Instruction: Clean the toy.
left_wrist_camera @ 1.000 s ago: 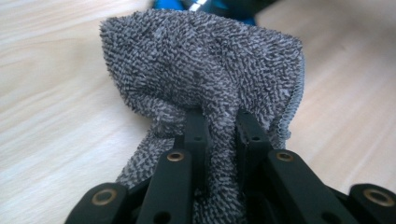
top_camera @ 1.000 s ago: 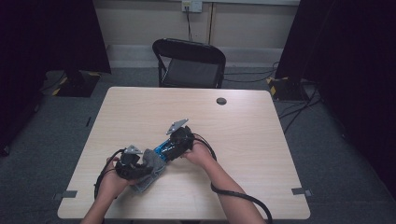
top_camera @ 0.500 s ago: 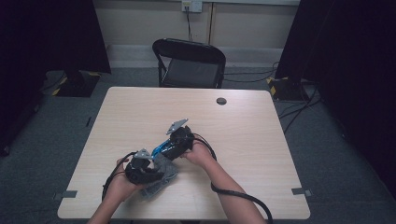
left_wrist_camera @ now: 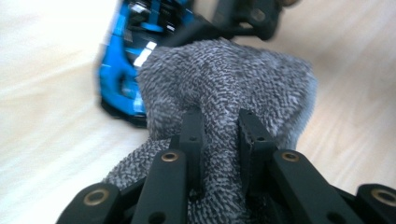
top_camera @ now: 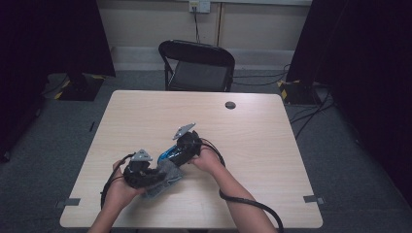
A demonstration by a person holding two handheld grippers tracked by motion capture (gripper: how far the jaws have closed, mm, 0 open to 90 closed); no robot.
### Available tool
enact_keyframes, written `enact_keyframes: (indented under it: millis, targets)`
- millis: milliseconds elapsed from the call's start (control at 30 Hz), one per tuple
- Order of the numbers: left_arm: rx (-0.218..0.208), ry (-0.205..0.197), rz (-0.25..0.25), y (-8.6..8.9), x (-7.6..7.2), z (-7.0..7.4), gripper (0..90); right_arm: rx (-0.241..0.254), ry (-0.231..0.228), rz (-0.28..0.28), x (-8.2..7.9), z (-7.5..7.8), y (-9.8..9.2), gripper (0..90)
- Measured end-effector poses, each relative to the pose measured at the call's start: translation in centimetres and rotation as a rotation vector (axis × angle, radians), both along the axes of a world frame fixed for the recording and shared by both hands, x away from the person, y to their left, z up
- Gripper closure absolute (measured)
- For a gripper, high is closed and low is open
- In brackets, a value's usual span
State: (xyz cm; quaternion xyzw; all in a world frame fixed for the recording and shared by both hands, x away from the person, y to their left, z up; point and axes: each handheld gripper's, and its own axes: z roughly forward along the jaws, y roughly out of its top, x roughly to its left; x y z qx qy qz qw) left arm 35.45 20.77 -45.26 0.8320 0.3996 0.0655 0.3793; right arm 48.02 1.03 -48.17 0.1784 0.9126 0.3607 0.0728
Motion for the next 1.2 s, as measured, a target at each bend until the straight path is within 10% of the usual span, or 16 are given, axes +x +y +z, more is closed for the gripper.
enact_keyframes:
  millis: [533,633,1200]
  targets:
    - [-0.027,-0.083,0.142,2.9,0.8,0.7,77.1,-0.008,0.007,-0.001,0.0,0.1,0.1,3.1]
    - [0.006,-0.156,0.177,3.3,0.5,0.6,77.9,-0.009,0.006,0.000,0.0,0.1,0.1,3.2]
    - [0.031,-0.055,0.311,6.8,2.1,-0.2,79.1,-0.009,0.002,0.001,0.0,0.1,0.1,3.2]
